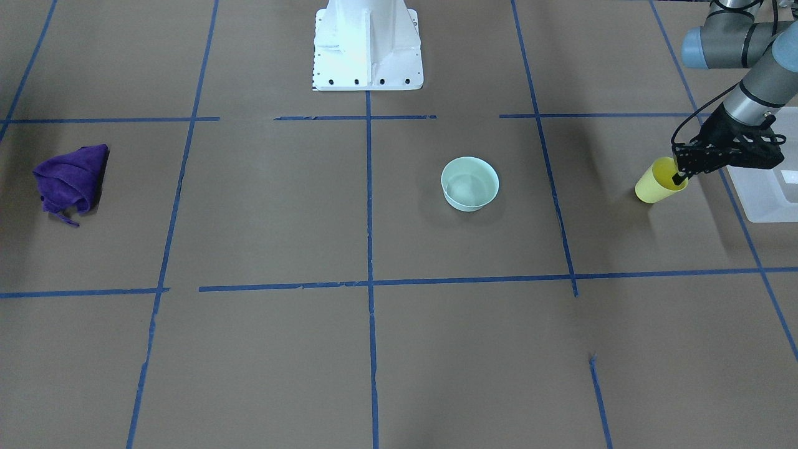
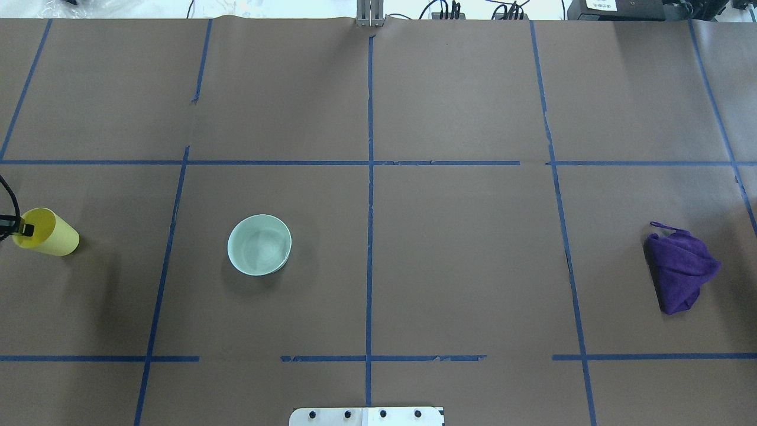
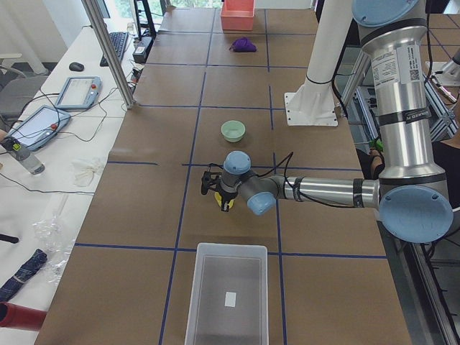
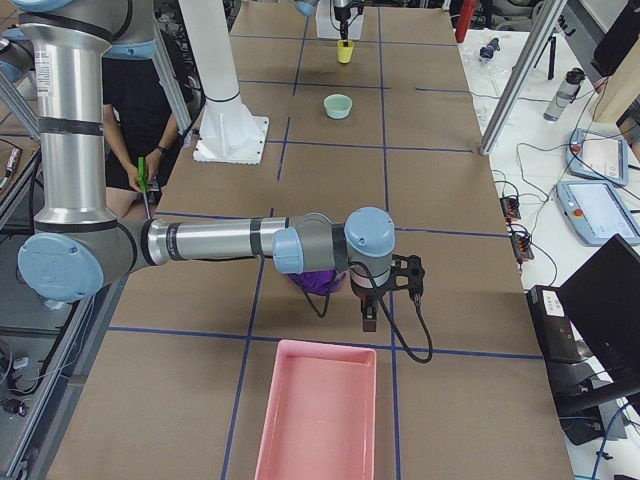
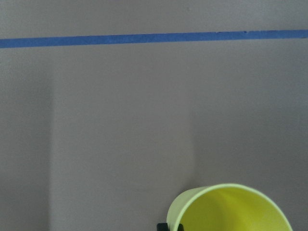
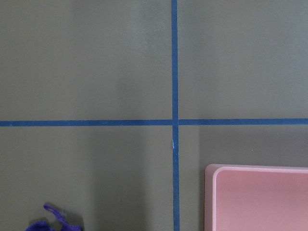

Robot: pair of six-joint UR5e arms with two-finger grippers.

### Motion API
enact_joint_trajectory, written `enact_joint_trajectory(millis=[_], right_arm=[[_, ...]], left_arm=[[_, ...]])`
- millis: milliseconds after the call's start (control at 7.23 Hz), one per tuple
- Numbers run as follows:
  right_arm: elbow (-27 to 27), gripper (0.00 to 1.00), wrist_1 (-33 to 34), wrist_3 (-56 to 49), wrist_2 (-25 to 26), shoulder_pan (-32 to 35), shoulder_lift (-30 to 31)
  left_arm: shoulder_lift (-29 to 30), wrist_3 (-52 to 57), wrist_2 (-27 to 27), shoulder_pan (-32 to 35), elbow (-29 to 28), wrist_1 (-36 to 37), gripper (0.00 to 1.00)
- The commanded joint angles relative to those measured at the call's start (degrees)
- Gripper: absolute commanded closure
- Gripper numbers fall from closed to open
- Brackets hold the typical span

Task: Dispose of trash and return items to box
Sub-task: 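Lower the left gripper and grasp the yellow cup rim, then lift the yellow cup with the left gripper while the right reaches the cloth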

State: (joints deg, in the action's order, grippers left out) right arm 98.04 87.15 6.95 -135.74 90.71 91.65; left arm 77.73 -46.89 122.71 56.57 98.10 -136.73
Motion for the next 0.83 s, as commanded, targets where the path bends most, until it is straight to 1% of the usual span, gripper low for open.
enact_joint_trajectory(millis=[0,138,277,415,553,691], right_arm=[[3.28,0.0,0.04,0.61,-0.22,-0.88,0.28],[3.04,0.0,-0.14,0.78,-2.57,-1.23,0.9],[3.21,0.0,-0.31,0.52,-6.69,-2.36,1.25],[3.82,0.0,-0.57,1.39,-8.82,-2.72,2.47],[4.35,0.0,-1.62,4.19,-8.4,-4.29,2.83],[4.44,0.0,-7.64,9.96,-5.88,-6.83,3.62]], left_arm=[[-0.12,0.22,8.98,3.52,3.48,2.51,1.0],[0.23,0.4,9.04,6.42,5.15,4.88,1.0],[0.49,0.66,8.95,6.53,6.65,8.21,1.0],[1.02,0.92,8.86,6.53,7.97,10.67,1.0],[1.72,1.1,8.78,6.62,9.03,12.53,1.0],[2.94,3.63,7.21,7.67,10.78,16.37,1.0]])
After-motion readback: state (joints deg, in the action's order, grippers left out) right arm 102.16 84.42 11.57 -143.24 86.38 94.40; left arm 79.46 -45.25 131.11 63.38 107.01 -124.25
